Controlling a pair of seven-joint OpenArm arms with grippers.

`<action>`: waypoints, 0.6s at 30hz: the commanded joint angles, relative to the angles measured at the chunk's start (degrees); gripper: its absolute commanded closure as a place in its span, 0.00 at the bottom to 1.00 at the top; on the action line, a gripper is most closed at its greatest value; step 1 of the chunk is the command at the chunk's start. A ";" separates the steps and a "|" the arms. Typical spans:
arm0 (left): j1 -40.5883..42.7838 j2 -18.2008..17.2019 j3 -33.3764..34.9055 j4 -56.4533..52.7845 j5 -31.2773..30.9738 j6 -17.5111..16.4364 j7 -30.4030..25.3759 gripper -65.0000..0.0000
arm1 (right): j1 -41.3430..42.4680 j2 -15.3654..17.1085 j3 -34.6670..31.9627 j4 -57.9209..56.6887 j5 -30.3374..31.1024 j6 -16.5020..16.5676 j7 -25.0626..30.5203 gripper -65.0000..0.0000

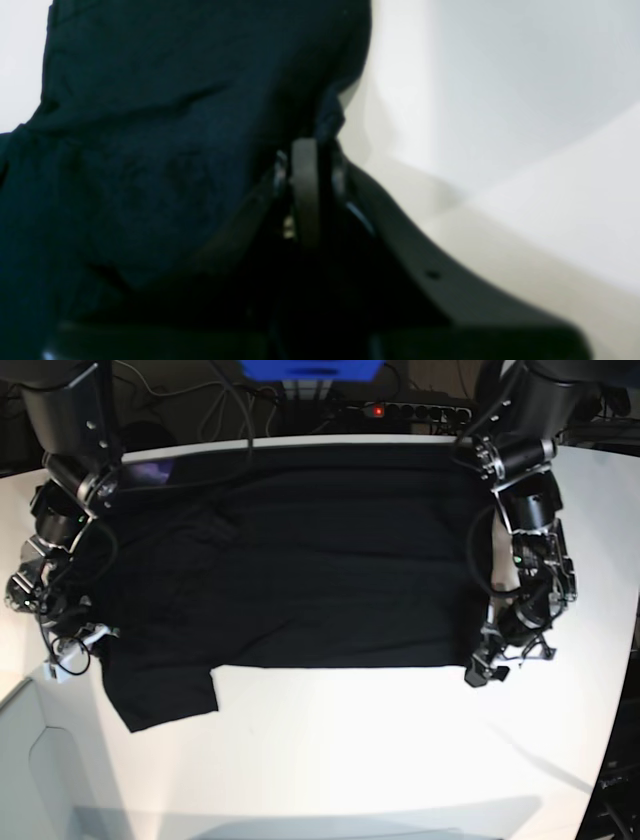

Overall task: Fold the T-shirt properly
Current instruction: 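Lower both grippers onto the shirt's side edges and grasp them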

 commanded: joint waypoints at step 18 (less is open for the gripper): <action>-1.54 0.02 0.78 -0.61 3.32 3.57 4.14 0.95 | -0.65 -0.73 -0.35 -0.84 -6.66 -1.04 -7.35 1.00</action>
